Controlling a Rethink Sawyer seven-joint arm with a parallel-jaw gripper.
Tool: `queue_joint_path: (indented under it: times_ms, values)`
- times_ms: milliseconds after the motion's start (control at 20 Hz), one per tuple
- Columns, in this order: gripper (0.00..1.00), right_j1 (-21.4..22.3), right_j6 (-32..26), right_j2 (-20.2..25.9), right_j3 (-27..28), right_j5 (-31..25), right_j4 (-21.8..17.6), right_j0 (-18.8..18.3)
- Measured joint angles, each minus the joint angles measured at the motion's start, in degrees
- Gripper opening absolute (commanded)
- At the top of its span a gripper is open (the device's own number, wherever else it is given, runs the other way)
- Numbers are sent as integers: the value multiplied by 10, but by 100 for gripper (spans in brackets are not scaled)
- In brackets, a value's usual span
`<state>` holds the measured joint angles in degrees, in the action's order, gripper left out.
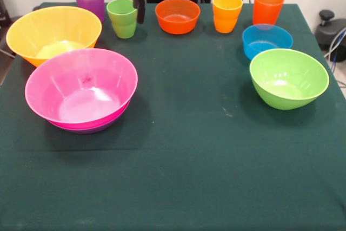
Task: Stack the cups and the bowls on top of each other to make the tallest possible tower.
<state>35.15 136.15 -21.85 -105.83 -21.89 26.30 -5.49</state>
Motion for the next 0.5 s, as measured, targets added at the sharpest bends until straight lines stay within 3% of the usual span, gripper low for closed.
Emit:
queue_joint_path:
  times_ms: [500]
  values:
    - [100,-13,0,-11,26,-17,0,0]
